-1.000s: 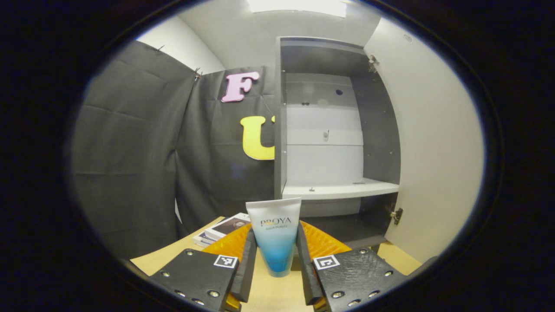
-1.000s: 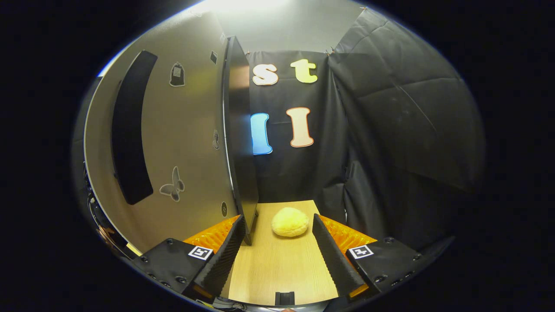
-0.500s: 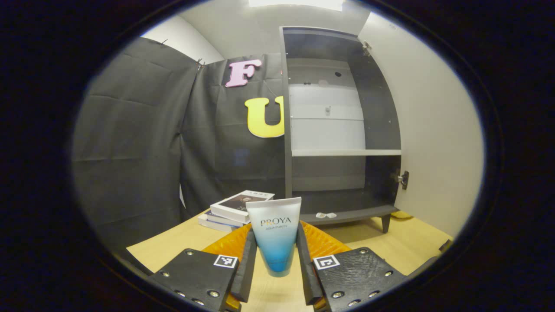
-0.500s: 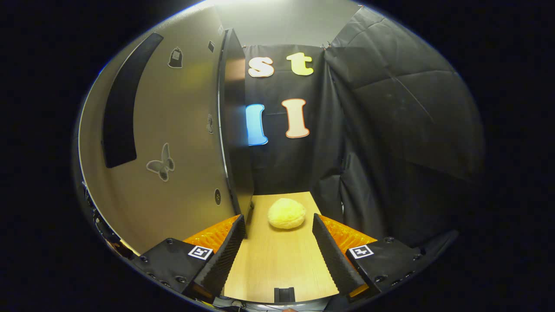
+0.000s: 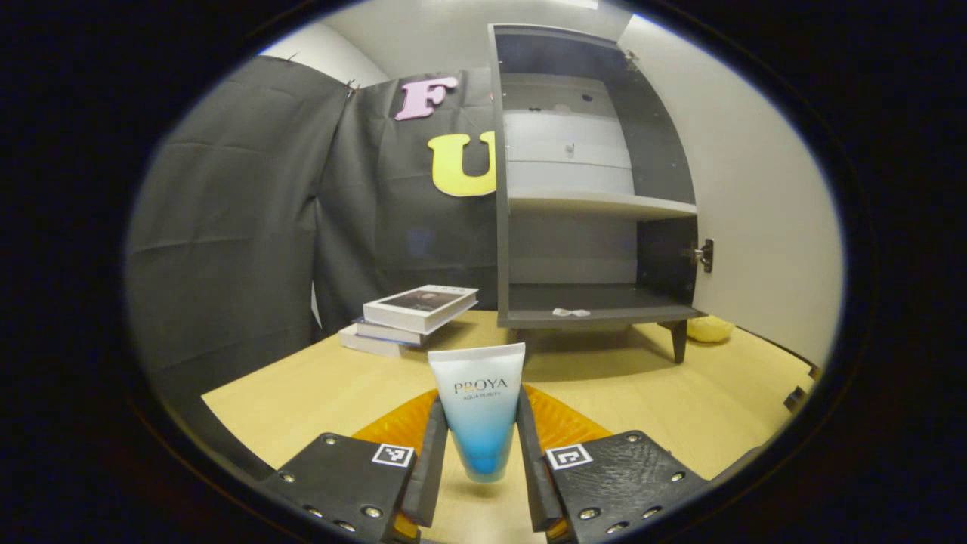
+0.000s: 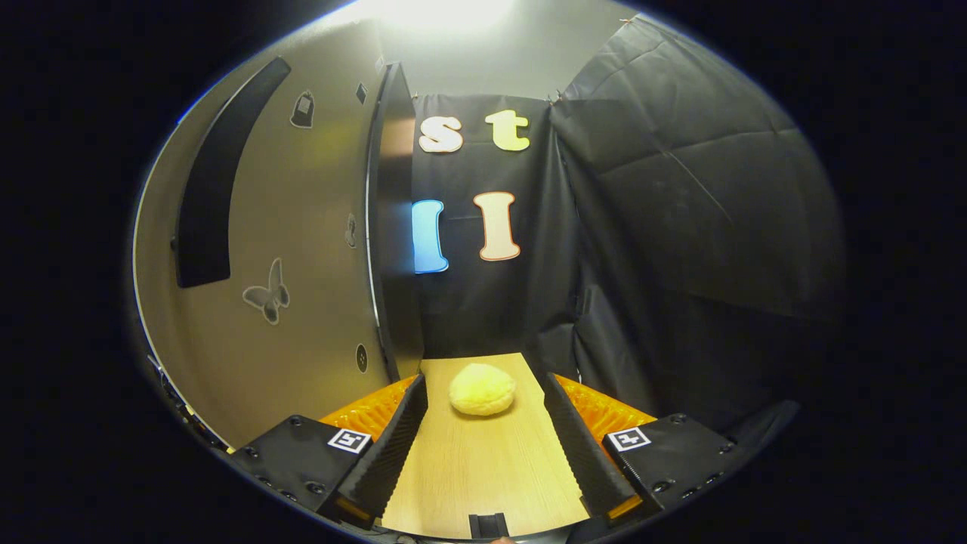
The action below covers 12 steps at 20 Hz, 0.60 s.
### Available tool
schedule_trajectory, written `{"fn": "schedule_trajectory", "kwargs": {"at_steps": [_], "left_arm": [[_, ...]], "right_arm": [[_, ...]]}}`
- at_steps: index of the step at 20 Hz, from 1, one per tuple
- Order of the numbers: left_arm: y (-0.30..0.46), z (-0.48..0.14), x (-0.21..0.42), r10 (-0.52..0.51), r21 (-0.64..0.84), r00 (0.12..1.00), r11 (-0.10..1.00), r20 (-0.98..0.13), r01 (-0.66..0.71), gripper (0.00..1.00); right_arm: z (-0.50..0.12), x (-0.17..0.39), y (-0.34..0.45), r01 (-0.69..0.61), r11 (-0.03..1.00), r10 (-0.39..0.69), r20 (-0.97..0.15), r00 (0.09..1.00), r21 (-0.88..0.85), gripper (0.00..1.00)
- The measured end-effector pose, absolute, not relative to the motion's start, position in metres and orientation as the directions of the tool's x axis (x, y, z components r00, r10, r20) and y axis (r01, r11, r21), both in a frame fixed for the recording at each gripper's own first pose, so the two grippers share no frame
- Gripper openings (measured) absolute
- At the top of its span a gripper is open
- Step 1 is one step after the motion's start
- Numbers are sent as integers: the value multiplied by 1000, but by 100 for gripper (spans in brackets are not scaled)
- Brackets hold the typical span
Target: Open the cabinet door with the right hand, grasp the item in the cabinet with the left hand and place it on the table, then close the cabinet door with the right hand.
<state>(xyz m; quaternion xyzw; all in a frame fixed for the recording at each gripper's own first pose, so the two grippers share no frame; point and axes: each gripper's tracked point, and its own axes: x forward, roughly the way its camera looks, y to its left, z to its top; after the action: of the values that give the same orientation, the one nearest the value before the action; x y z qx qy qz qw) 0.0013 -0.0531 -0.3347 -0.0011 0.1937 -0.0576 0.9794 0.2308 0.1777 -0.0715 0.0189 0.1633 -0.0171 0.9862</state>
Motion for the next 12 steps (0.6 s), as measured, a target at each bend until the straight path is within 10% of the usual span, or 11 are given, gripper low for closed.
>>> {"fn": "schedule_trajectory", "kwargs": {"at_steps": [12], "left_arm": [[-40,-385,-19,-73,-53,906,997,-418,56,49]], "right_arm": [[-82,230,189,24,1000,-20,-355,935,6,98]]}}
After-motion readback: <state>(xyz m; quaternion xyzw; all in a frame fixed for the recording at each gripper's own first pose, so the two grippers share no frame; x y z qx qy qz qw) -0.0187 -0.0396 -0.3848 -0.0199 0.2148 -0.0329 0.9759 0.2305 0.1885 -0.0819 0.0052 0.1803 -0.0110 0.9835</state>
